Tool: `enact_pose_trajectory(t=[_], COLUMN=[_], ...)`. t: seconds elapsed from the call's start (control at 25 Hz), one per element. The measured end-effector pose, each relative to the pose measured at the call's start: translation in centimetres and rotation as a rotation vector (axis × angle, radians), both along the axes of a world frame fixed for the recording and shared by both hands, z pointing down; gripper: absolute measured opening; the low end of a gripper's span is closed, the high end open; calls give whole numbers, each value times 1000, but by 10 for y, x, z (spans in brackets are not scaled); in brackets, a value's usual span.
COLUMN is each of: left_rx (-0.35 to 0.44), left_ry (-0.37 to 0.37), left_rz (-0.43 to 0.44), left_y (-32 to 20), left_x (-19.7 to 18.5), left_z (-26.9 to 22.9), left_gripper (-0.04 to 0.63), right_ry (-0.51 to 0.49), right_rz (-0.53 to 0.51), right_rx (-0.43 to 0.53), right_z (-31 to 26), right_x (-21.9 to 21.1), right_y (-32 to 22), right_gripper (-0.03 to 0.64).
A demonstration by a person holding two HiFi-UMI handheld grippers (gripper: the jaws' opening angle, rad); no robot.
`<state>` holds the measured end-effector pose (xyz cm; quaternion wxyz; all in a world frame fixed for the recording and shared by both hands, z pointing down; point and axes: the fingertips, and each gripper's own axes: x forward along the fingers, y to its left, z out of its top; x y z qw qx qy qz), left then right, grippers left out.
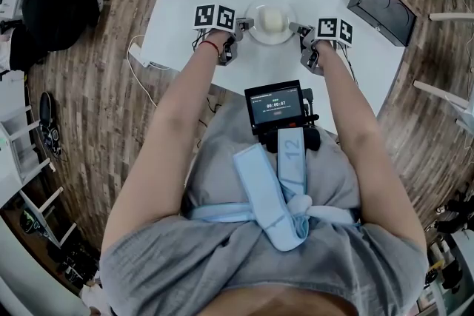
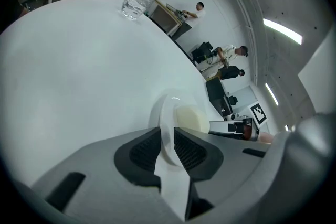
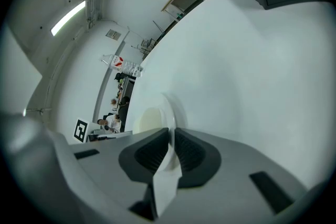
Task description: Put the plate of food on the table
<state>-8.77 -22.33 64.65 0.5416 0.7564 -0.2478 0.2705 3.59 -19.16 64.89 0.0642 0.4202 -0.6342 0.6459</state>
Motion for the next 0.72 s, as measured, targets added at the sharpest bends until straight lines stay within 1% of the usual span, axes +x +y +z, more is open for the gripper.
enact_pose_trajectory(t=[0.12,0.2,0.32,0.52,0.72], left_rx=[11,28,43,45,66], left_ry=[-14,-27,-42,-54,-102], left_rz=[12,25,31,40,49], left_y=[0,-1,-3,-2,-4], left_x=[-4,-7,-7,-8,-15], left_z=[-5,-7,-11,-13,-11], left_gripper=[97,103,104,109,108], right_ry=[-3,-3,-7,-23,-9], right_rz=[-1,-2,-9,-10,-13], right_rx=[1,3,8,18,20], right_z=[-1,-1,-2,-5,-6], right_x=[-3,-4,-5,-7,-6], right_y=[-1,-1,-1,-2,-3], right_gripper=[41,41,41,41,41])
